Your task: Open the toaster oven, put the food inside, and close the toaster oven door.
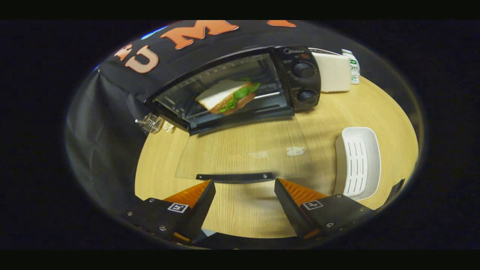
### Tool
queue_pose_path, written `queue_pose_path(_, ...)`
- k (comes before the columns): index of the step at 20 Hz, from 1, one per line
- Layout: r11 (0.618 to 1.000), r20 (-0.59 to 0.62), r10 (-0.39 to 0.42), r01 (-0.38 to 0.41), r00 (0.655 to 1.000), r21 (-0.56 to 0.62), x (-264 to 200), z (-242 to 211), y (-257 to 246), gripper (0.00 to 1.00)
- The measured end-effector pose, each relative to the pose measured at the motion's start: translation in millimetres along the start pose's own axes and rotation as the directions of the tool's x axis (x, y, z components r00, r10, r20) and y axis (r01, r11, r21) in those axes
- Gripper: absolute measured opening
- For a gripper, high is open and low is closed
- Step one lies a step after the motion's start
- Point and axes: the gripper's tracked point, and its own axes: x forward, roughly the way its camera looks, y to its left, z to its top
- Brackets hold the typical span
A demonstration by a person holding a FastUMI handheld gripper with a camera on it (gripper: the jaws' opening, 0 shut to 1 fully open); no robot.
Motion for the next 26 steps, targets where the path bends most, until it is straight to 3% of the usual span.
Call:
queue_pose_path(7, 0.997, -0.025, -0.054, 0.052, 0.998, -0.050, 31, -5, -10, 0.93)
queue_pose_path(10, 0.998, -0.052, 0.018, -0.021, 0.999, -0.057, 39, -6, 10, 0.93)
queue_pose_path(13, 0.999, -0.065, 0.029, -0.032, 0.997, -0.044, 36, -4, 11, 0.94)
queue_pose_path(18, 0.993, 0.012, 0.101, -0.100, 0.995, -0.055, 8, 26, 30, 0.93)
queue_pose_path(20, 0.984, 0.026, 0.177, -0.176, 0.984, -0.028, 0, 37, 47, 0.93)
queue_pose_path(26, 0.975, 0.096, 0.220, -0.217, 0.971, -0.040, -7, 79, 71, 0.93)
